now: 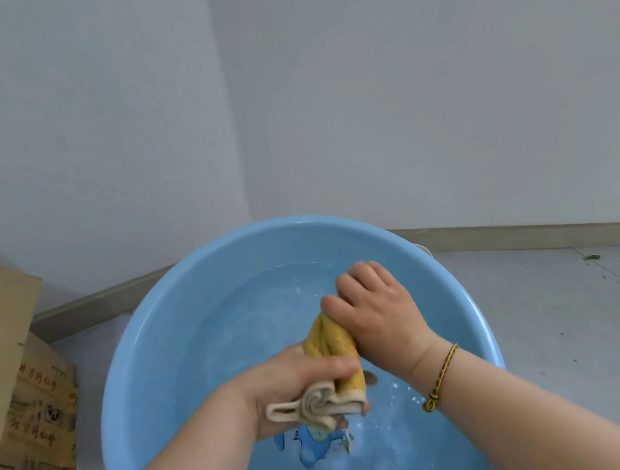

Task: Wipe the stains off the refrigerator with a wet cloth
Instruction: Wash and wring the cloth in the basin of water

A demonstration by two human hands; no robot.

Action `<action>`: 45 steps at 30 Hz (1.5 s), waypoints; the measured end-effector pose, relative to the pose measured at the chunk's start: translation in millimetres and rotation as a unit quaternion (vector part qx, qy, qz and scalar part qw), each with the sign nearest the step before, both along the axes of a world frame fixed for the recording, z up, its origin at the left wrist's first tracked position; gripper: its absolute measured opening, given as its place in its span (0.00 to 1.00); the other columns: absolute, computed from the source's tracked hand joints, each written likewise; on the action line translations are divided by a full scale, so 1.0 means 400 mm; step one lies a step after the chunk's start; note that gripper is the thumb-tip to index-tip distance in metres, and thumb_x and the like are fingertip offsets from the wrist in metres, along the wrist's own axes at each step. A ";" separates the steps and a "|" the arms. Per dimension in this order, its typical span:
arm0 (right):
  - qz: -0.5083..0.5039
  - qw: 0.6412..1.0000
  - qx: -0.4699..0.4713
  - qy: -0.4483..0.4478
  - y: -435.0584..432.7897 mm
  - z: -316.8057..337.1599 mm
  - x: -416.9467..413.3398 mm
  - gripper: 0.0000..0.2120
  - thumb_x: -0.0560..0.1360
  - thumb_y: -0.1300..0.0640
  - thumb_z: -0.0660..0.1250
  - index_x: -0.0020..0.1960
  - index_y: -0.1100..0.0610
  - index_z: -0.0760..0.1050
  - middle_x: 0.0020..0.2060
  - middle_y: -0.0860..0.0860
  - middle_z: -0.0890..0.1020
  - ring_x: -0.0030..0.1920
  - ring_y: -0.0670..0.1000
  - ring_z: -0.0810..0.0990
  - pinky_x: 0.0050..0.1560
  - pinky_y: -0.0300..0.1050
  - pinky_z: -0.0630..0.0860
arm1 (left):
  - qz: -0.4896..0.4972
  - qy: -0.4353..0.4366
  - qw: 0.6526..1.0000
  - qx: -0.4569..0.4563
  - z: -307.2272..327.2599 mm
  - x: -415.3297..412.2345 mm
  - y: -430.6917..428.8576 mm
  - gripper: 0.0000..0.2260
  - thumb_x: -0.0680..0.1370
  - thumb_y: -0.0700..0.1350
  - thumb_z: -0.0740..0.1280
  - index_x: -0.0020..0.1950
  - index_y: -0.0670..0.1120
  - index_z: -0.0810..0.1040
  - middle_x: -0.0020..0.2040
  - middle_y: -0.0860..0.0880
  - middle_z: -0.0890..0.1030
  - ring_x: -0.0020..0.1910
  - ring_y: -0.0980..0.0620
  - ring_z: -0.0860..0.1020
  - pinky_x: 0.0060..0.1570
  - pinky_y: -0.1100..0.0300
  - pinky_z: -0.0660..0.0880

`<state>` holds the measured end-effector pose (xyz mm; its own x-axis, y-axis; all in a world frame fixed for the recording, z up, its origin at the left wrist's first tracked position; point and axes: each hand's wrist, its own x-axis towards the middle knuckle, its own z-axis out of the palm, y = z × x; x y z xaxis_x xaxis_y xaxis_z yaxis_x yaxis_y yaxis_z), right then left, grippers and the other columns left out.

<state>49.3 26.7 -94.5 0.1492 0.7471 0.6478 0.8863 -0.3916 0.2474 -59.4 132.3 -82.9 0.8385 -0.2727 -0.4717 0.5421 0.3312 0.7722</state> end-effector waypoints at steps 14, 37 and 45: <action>-0.137 0.763 -0.211 0.595 -0.003 0.048 -0.035 0.12 0.68 0.63 0.64 0.30 0.54 0.64 0.24 0.48 0.71 0.29 0.50 0.70 0.28 0.38 0.66 | -0.028 -0.305 0.526 0.793 -0.025 0.067 0.014 0.15 0.64 0.42 0.73 0.49 0.47 0.76 0.44 0.50 0.80 0.44 0.50 0.79 0.32 0.61 0.65; -0.176 0.845 0.079 0.498 0.040 0.028 -0.160 0.06 0.66 0.63 0.67 0.41 0.55 0.71 0.31 0.51 0.78 0.33 0.54 0.78 0.29 0.42 0.67 | 0.524 -0.035 0.846 -0.091 0.023 0.089 0.001 0.11 0.75 0.42 0.65 0.33 0.45 0.70 0.21 0.53 0.73 0.19 0.59 0.72 0.23 0.70 0.70; -0.055 0.545 0.025 0.836 0.057 0.056 -0.144 0.15 0.69 0.70 0.63 0.28 0.56 0.66 0.16 0.46 0.69 0.16 0.43 0.66 0.20 0.30 0.63 | 0.558 -0.067 0.824 -0.072 0.040 0.086 0.012 0.17 0.75 0.48 0.65 0.28 0.47 0.64 0.18 0.53 0.66 0.16 0.57 0.66 0.21 0.70 0.63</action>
<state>-8.3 49.7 -72.1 0.6044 0.6623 -0.4428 -0.1726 -0.4338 -0.8843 -24.9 137.1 -66.9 0.6469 0.6589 -0.3839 -0.2504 0.6591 0.7092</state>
